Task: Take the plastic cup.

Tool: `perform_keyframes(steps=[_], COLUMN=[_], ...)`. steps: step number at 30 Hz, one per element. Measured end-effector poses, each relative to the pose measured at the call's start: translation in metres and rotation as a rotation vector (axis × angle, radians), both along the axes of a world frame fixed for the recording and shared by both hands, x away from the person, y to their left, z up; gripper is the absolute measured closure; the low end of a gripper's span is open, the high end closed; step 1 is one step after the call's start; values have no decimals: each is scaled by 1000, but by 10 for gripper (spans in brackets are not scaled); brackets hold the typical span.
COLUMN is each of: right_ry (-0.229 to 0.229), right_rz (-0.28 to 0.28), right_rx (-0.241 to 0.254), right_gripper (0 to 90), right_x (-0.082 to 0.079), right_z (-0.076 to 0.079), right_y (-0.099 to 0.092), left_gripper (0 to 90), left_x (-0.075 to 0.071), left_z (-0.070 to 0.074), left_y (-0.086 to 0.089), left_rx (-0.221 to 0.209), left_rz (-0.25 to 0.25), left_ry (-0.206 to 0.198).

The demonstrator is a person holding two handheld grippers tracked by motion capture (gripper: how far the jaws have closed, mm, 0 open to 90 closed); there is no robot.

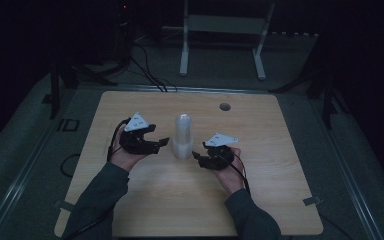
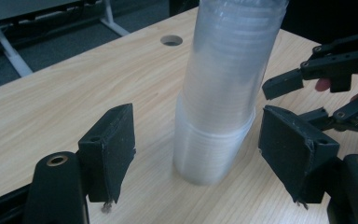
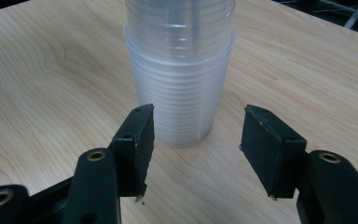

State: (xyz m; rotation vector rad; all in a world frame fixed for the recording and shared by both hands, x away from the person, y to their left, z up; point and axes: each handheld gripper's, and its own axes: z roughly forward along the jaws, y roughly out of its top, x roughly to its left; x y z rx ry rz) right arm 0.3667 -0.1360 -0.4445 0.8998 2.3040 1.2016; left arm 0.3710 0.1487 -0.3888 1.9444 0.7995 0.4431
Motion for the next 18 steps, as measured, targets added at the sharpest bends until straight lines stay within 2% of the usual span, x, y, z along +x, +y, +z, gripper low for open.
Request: perform_keyframes(steps=[4,18], right_ry=[-1,-11], right_rz=[-1,14], right_rx=[4,6], right_gripper=[420,382], right_x=[2,8], right_z=[2,4], right_y=[1,8], left_gripper=[292,258], left_x=[2,15], left_z=[5,15], left_y=[-4,-21], left_rx=[-15,-10], left_rz=[-11,-54], left_ry=[-10,-5])
